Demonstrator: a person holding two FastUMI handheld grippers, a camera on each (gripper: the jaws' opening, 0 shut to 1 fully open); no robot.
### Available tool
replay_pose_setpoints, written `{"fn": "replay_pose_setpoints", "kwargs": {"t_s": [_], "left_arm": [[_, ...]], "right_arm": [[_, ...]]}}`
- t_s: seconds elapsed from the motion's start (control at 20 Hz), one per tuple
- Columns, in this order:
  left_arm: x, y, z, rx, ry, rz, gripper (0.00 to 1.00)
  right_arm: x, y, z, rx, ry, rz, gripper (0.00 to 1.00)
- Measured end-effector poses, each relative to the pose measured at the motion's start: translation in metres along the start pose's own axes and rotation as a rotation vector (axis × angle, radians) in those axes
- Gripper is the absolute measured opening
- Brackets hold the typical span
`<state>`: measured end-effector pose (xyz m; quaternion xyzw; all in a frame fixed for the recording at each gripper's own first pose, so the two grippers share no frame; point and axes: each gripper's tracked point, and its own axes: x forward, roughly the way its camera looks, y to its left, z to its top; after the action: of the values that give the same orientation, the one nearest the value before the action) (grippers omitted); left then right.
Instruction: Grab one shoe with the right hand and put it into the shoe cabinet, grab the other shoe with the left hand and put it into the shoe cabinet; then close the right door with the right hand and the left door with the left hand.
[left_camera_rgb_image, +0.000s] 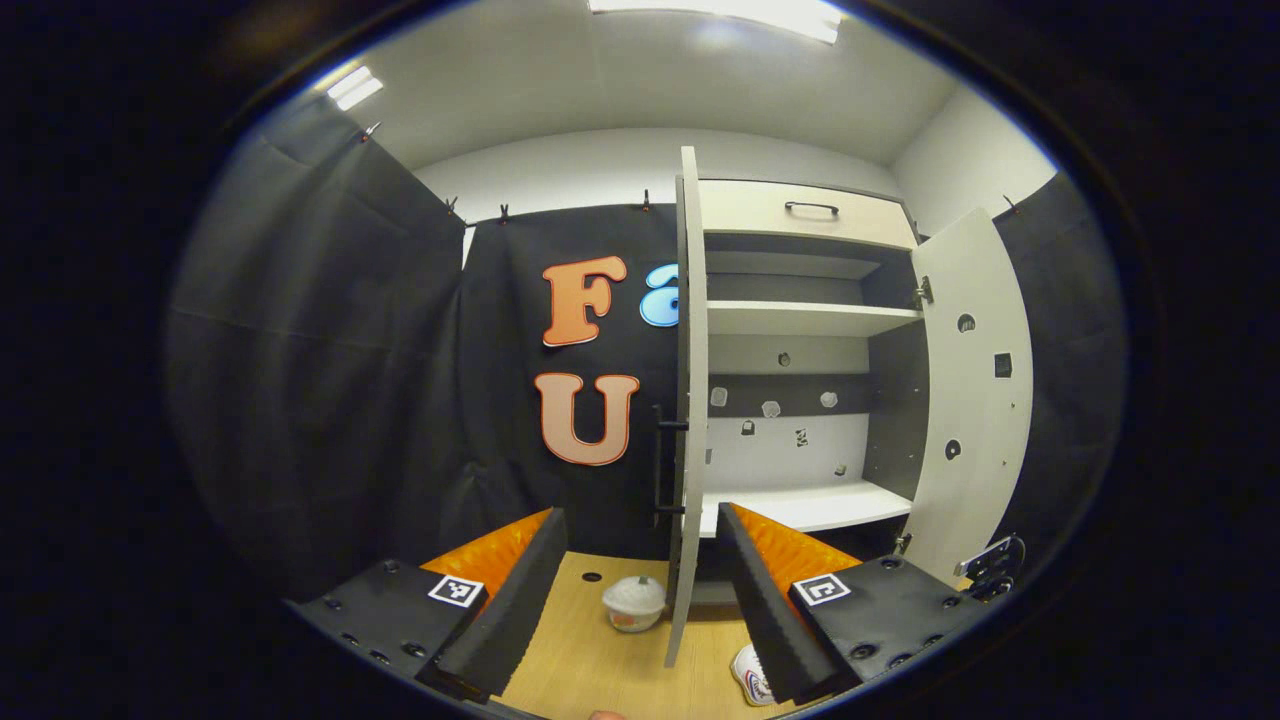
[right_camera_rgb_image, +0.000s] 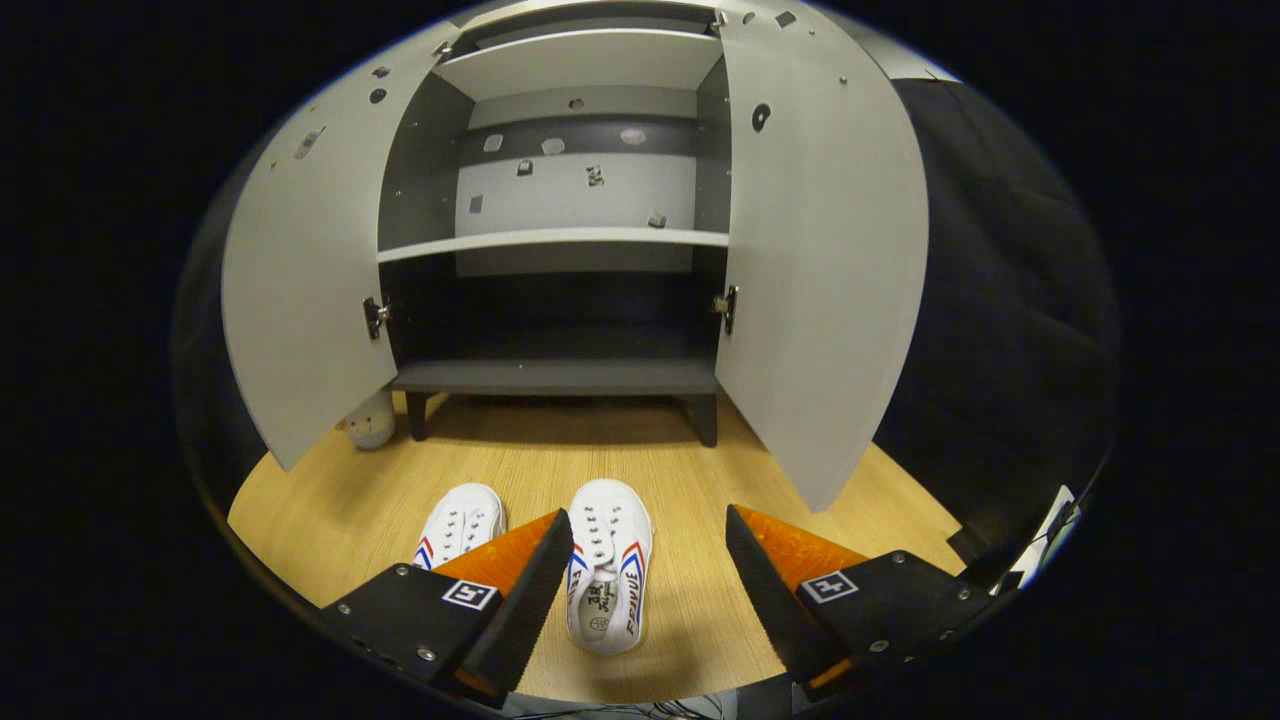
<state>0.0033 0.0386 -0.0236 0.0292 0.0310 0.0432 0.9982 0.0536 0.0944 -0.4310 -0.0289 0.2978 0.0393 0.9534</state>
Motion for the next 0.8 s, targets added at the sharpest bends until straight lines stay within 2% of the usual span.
{"fn": "replay_pose_setpoints", "kwargs": {"t_s": [0.2, 0.4, 0.55, 0.8], "left_arm": [[-0.004, 0.016, -0.005, 0.022, 0.011, 0.043, 0.96], [-0.005, 0.023, -0.016, 0.037, 0.041, 0.069, 0.97], [-0.008, 0.025, -0.019, 0.050, 0.049, 0.080, 0.98], [-0.006, 0.025, -0.025, 0.052, 0.057, 0.088, 0.96]], "right_arm": [[0.031, -0.005, -0.037, 0.016, 0.094, -0.022, 0.86], [0.052, 0.004, -0.063, 0.011, 0.199, 0.025, 0.74], [0.067, 0.003, -0.079, 0.008, 0.254, 0.018, 0.65], [0.077, 0.011, -0.096, 0.092, 0.339, 0.066, 0.46]]}}
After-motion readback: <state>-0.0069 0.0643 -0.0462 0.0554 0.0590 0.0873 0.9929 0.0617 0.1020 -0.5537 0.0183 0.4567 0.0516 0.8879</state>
